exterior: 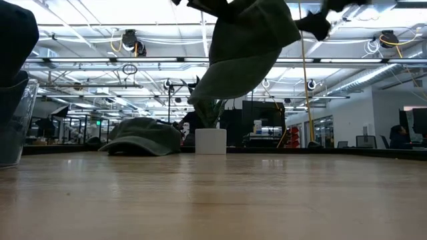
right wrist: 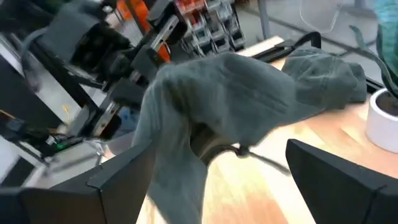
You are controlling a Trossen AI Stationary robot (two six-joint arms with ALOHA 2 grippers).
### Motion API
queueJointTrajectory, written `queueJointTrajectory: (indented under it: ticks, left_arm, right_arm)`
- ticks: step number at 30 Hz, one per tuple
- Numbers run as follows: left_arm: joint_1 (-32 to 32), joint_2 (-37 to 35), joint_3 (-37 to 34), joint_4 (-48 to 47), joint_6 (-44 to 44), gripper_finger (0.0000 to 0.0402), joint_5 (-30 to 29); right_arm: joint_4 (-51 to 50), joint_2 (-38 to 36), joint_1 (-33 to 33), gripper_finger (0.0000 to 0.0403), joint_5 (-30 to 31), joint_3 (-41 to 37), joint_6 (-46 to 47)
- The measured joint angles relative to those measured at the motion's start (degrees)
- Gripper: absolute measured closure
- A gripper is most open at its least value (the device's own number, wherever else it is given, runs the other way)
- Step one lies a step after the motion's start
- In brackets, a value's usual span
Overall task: Pick & Place hat
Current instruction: Put the bottom gray cap into the right transparent bin
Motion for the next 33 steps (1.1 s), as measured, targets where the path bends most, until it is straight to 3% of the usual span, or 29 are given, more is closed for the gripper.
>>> queueJointTrajectory:
  ticks: [3, 7, 14, 22, 27, 33]
  left_arm:
    - [-0.5, 0.0, 0.0, 1.5, 5.9, 0.0398, -1.1]
    - [-0.5, 0.0, 0.0, 1.3, 6.9, 0.0398, -3.6]
    - [-0.6, 0.0, 0.0, 0.9, 9.1, 0.0398, -3.6]
    - [-1.1, 0.0, 0.0, -0.3, 10.8, 0.0398, -3.5]
    - [-0.7, 0.0, 0.0, -0.4, 10.2, 0.0398, -3.5]
    - [-0.6, 0.0, 0.0, -0.6, 9.7, 0.0396, -4.2]
  right_arm:
    - [-6.1, 8.9, -0.2, 0.0055, -1.6, 10.8, -0.1]
    - [-13.1, 18.2, -1.5, 0.0055, -6.1, 24.2, 1.1]
    - [-29.1, 29.5, -4.3, 0.0055, -6.0, 41.1, 5.0]
    - [-37.5, 33.8, -4.7, 0.0055, -7.3, 44.5, 7.2]
    - [-36.8, 34.9, -4.5, 0.0055, -12.0, 44.5, 8.7]
    - [-36.6, 34.9, -3.9, 0.0055, -13.5, 44.5, 9.3]
